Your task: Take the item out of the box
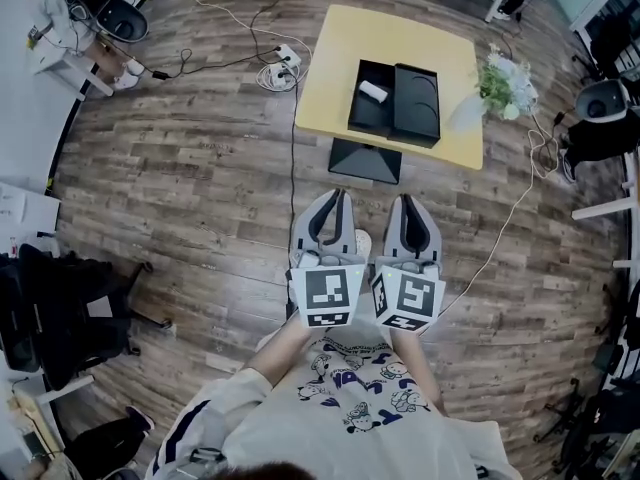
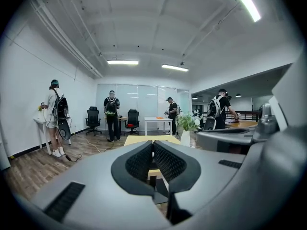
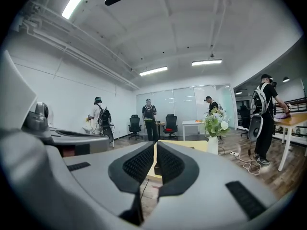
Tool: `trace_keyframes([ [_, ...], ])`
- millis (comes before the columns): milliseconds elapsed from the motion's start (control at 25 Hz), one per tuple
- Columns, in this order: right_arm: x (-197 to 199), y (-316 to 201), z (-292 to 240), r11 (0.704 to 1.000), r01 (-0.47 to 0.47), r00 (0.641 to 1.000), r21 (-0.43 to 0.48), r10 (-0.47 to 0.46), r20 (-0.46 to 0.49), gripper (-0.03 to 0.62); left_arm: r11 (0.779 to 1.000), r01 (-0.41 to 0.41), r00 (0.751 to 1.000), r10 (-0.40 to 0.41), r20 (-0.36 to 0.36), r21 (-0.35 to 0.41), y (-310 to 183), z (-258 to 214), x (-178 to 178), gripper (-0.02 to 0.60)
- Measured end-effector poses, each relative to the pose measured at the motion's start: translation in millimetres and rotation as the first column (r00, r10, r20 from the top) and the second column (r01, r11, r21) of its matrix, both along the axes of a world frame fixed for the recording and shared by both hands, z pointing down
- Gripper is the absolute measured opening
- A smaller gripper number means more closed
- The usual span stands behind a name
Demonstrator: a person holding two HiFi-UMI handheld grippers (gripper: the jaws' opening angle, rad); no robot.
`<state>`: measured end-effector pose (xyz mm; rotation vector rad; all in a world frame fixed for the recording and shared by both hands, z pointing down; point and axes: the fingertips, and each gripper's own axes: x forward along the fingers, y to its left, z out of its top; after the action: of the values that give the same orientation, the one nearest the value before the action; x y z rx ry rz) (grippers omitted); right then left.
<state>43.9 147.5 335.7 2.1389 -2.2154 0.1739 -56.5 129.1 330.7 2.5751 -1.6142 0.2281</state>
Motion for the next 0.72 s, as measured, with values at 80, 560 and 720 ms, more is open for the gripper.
trace_keyframes([
  [80, 6, -17, 0, 1.0, 0.008, 1.0, -0.001, -0.008, 0.0, 0.037, 1.0, 0.007, 1.0, -0.007, 0.003, -0.004, -16, 1, 6, 0.025],
  [560, 51, -119, -7, 0.998, 0.068, 0.998, -0.002, -0.068, -0.003, 0.038, 0.998, 0.059, 0.998, -0.059, 0.005, -0.015, -114, -5, 52, 0.025],
  [720, 63, -148, -7, 0.996, 0.091, 0.996, -0.003, -0.091, -0.001, 0.038, 0.996, 0.084, 0.996, -0.084, 0.007, -0.022, -142, -2, 65, 0.025],
])
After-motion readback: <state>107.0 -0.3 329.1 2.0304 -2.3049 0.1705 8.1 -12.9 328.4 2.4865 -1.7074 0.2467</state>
